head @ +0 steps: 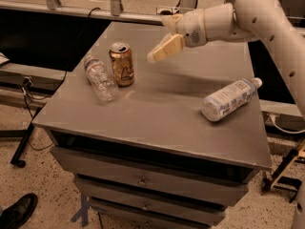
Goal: Move orange can near water bottle
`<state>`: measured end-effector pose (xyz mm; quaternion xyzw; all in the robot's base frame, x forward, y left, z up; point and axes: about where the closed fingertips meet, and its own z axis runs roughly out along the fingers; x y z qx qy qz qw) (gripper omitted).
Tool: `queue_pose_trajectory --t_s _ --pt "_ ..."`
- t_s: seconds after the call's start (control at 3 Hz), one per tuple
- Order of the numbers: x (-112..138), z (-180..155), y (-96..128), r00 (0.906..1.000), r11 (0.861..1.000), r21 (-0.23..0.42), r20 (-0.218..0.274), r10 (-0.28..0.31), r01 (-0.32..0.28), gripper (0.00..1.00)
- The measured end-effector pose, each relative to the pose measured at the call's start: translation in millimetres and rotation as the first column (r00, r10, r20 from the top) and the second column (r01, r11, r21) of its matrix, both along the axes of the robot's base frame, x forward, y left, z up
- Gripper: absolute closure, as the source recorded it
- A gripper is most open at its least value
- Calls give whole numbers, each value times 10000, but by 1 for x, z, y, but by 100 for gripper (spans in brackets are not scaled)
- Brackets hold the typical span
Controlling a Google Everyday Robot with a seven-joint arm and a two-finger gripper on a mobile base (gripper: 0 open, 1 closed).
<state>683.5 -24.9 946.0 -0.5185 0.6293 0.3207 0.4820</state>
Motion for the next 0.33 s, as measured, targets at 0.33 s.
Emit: queue_pose_trajectory --t_s 0.33 --pt "5 17 -8 9995 9998 112 289 -146 143 0"
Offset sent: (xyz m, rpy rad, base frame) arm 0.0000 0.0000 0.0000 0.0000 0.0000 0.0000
